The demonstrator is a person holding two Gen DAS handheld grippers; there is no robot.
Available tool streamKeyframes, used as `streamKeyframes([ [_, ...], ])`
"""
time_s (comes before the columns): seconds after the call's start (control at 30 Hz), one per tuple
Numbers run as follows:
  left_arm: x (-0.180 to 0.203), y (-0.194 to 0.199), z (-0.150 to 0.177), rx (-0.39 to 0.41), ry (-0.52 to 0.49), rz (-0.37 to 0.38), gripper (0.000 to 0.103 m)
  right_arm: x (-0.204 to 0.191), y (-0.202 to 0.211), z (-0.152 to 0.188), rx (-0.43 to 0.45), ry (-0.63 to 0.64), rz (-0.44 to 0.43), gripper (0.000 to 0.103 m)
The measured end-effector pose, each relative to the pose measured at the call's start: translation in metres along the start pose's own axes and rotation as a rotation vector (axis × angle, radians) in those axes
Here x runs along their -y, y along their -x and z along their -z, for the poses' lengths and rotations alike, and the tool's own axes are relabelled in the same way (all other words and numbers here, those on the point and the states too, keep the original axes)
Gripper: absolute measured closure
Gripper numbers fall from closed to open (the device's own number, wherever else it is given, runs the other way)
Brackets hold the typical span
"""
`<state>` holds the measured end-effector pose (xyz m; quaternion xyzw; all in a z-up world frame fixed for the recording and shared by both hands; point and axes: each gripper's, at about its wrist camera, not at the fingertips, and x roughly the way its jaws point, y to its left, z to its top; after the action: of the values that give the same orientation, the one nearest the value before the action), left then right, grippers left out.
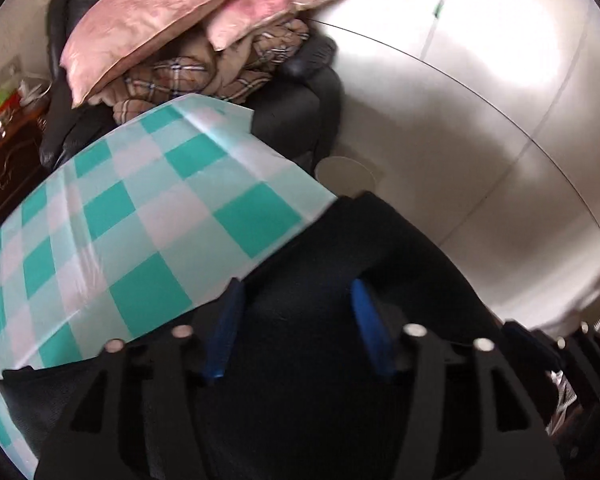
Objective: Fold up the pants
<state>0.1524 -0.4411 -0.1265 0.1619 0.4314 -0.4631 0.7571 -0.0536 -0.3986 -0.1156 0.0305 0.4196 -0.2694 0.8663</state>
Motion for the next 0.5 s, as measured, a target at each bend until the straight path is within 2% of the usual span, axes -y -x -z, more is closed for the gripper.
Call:
streamKeyframes([
  [0.1,-0.016,0.038,0.012,0.064,0.053,0.016,0.041,0.0,0.001,0.0,0.003,0.002,-0.004,0.067],
  [0.13,-0.024,0.058,0.022,0.093,0.065,0.018,0.037,0.001,0.001,0.001,0.005,0.0,-0.007,0.066],
  [0.17,-0.036,0.083,0.039,0.123,0.091,-0.002,0.029,0.001,0.003,0.001,0.006,-0.005,-0.011,0.055],
  [0.2,-0.044,0.1,0.052,0.132,0.121,-0.036,0.027,0.004,0.006,0.001,0.012,-0.027,0.001,0.047],
  [0.27,-0.061,0.133,0.091,0.129,0.194,-0.107,0.027,0.006,0.013,0.001,0.021,-0.055,0.02,0.042],
  [0.33,-0.069,0.157,0.131,0.151,0.258,-0.106,0.026,0.003,0.023,0.001,0.031,-0.06,0.034,0.042],
  [0.37,-0.069,0.166,0.148,0.153,0.284,-0.104,0.023,-0.002,0.035,0.002,0.05,-0.053,0.047,0.038],
  [0.4,-0.069,0.173,0.167,0.157,0.315,-0.102,0.022,-0.006,0.042,0.003,0.06,-0.044,0.057,0.03],
  [0.43,-0.067,0.18,0.187,0.155,0.352,-0.108,0.018,-0.011,0.05,0.005,0.067,-0.037,0.066,0.027],
  [0.5,-0.061,0.187,0.207,0.146,0.369,-0.121,0.011,-0.02,0.063,0.01,0.051,-0.031,0.071,0.025],
])
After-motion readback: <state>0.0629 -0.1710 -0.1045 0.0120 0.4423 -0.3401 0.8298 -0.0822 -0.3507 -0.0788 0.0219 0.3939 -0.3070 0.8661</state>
